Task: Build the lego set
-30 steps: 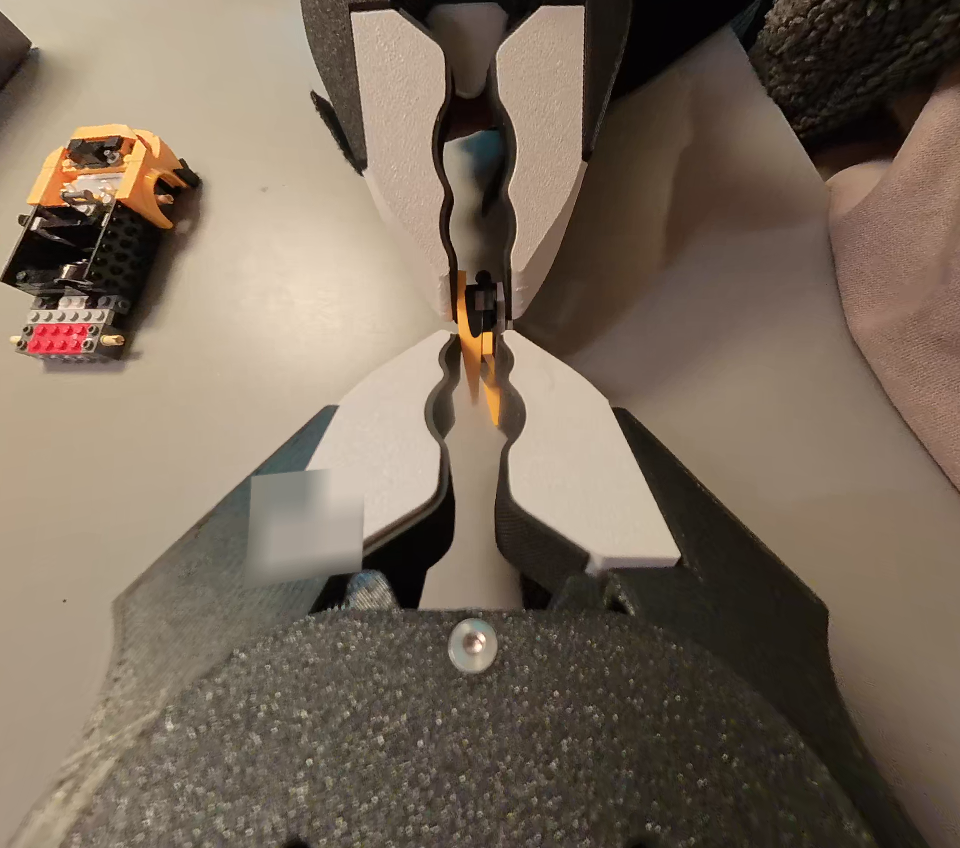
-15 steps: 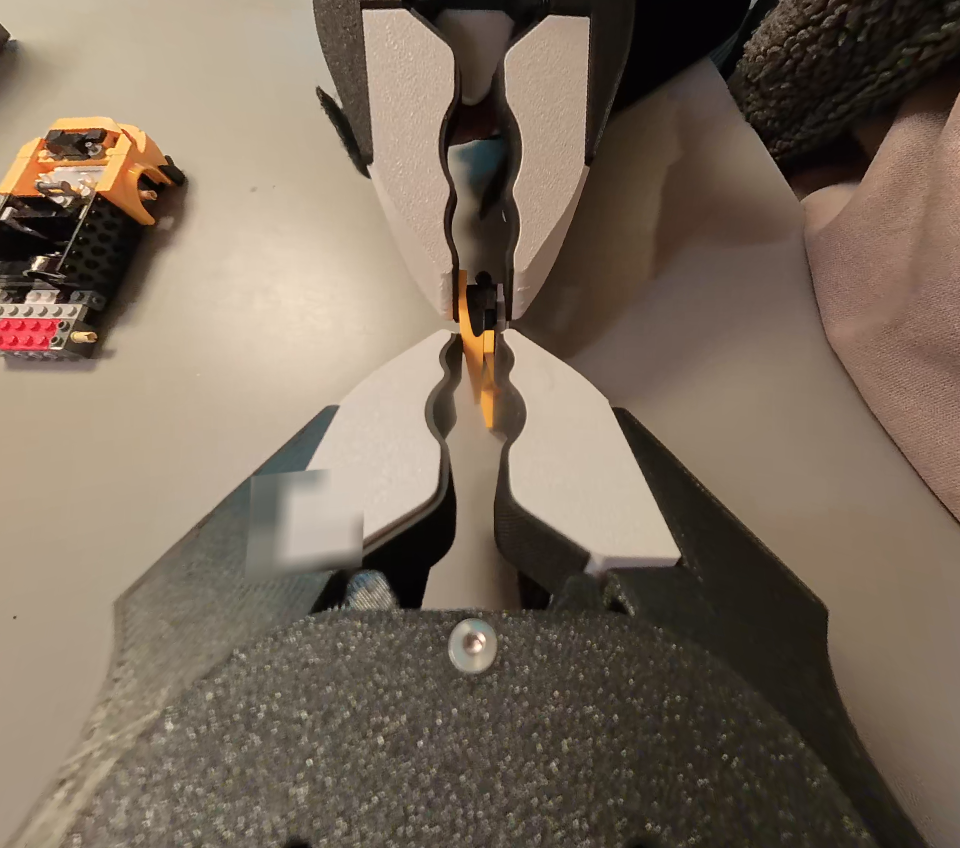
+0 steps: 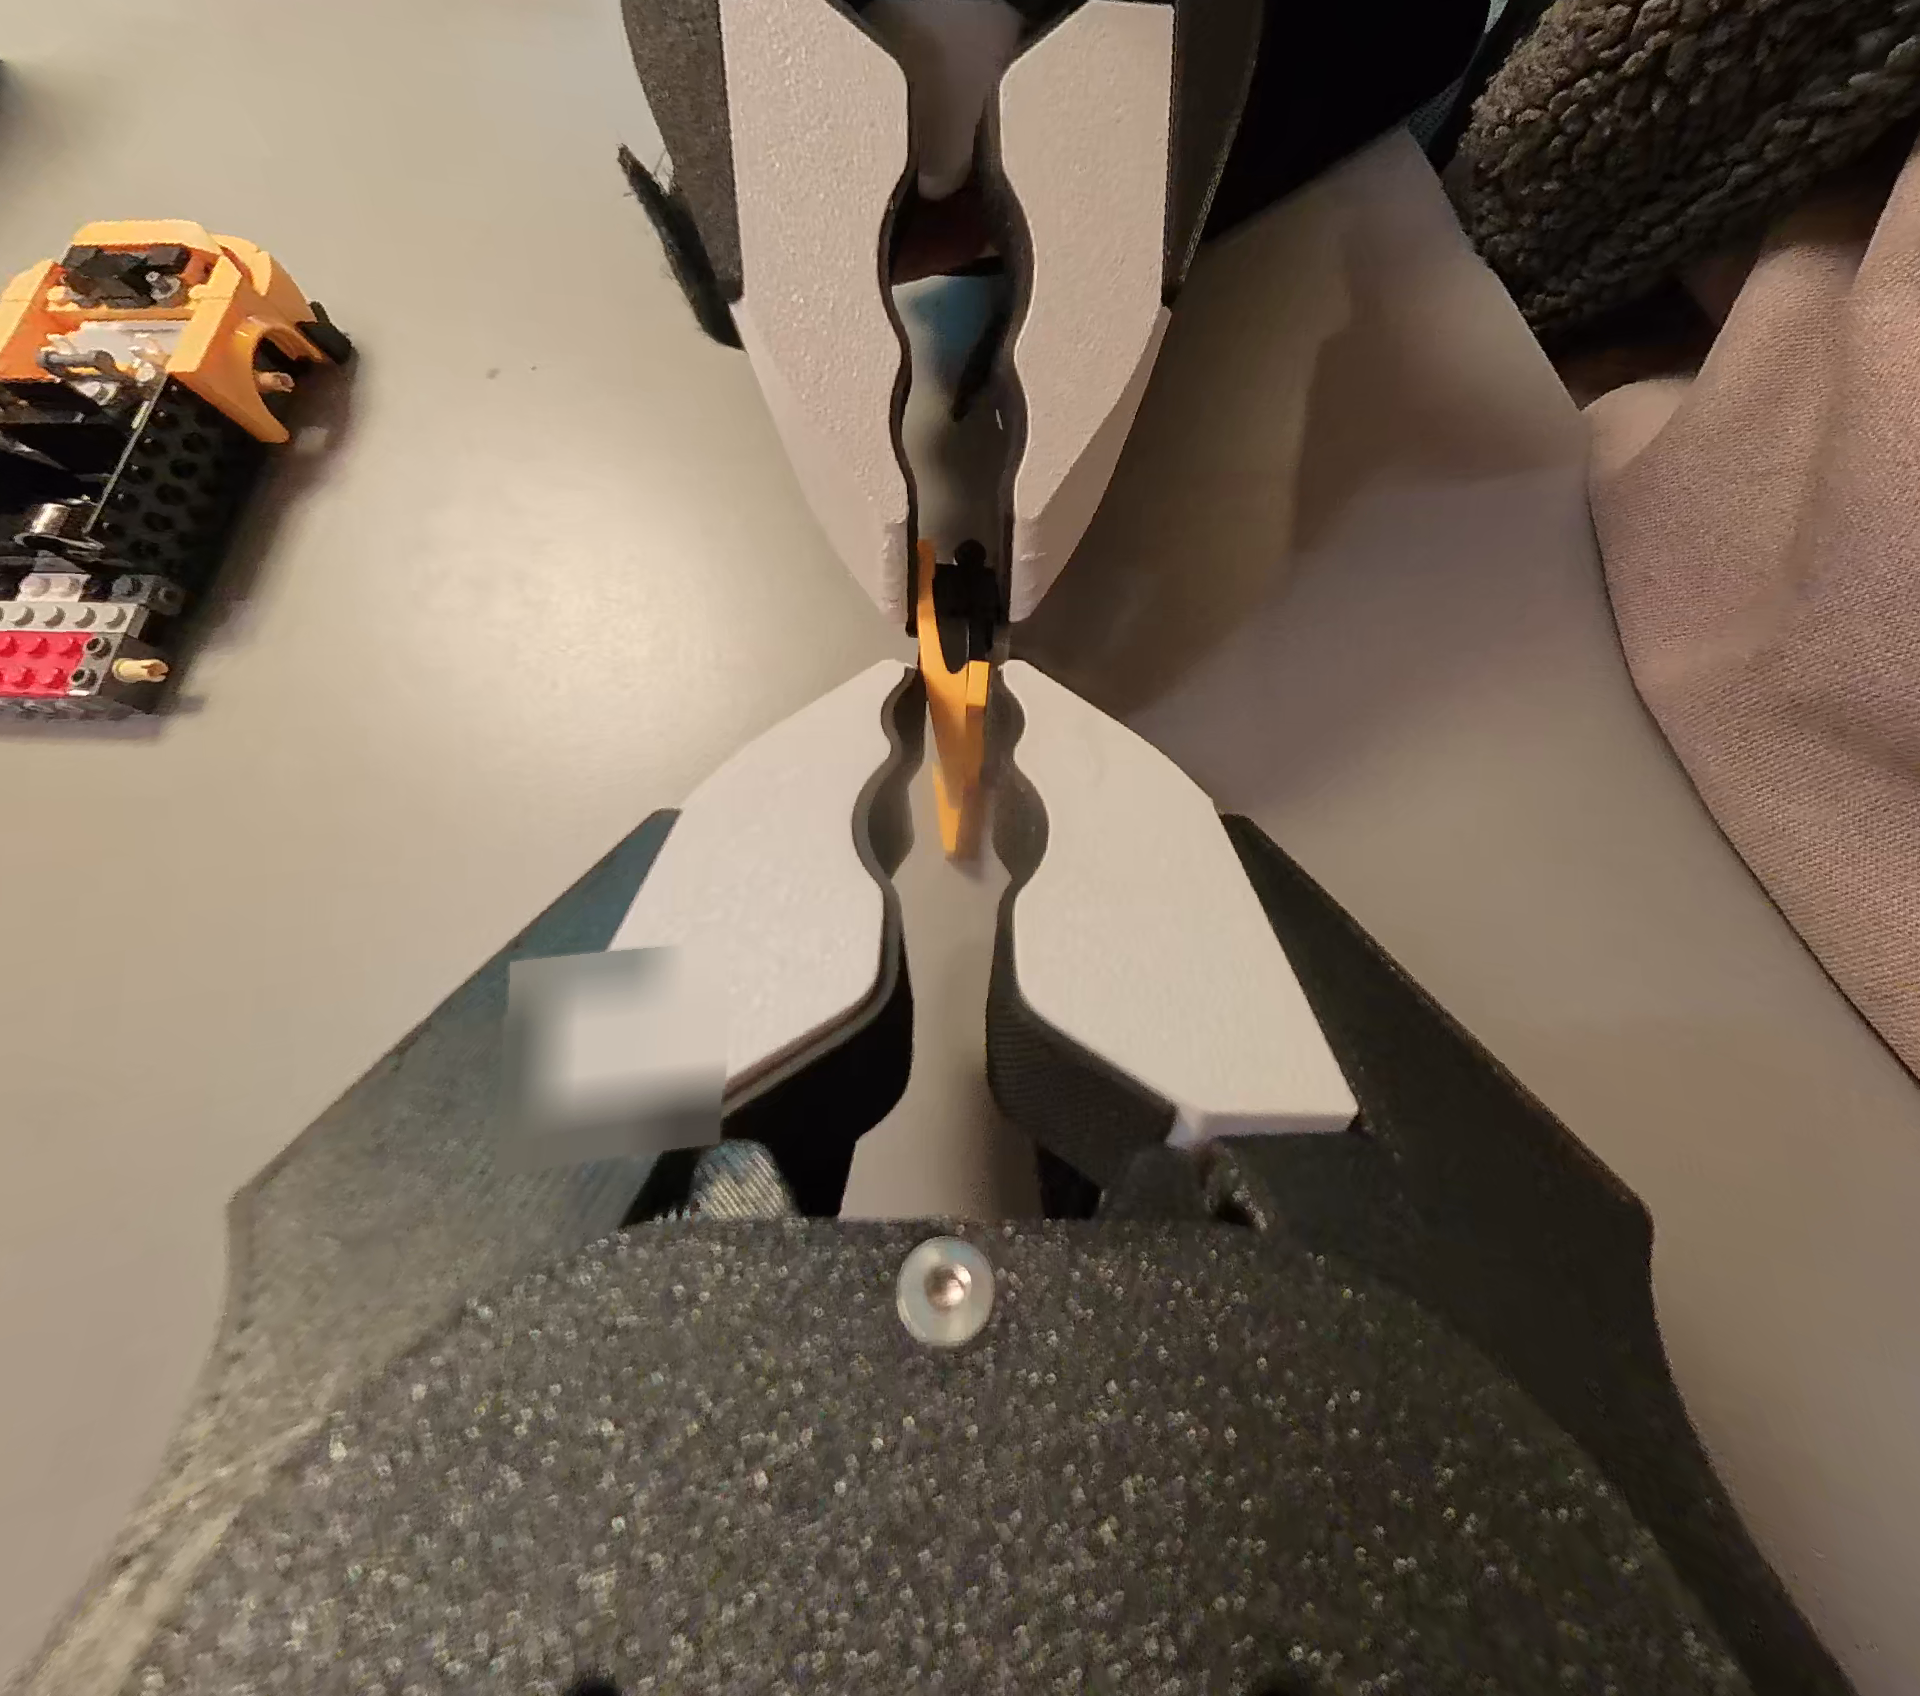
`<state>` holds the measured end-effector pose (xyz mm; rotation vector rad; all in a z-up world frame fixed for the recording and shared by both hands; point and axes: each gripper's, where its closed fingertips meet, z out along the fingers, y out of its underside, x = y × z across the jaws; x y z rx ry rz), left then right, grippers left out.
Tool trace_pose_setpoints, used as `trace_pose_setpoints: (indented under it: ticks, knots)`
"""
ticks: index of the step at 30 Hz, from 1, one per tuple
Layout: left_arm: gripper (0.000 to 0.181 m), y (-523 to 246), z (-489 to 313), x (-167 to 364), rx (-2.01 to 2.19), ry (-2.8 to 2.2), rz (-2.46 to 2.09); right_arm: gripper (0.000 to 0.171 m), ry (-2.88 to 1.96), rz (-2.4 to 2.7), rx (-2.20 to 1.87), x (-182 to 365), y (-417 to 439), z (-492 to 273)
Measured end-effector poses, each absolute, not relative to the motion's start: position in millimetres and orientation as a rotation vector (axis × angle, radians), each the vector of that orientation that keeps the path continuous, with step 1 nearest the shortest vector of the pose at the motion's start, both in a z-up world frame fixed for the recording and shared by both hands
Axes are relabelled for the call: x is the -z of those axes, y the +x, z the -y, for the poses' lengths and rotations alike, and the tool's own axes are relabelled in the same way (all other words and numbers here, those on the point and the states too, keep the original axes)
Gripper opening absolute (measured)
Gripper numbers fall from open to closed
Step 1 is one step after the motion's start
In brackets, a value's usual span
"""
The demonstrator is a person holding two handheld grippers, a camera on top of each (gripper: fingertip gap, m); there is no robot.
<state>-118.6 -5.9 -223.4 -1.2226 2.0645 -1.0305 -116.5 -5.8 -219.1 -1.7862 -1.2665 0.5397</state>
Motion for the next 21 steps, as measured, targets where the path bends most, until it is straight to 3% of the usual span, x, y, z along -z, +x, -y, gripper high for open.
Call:
trace_pose_setpoints:
  ticks: [21]
  knots:
    - [0.01, -118.2, 6.7, 223.6, 1.023, -1.187, -2.062, 0.013, -1.795, 1.26, -0.573, 219.6, -116.1, 6.6]
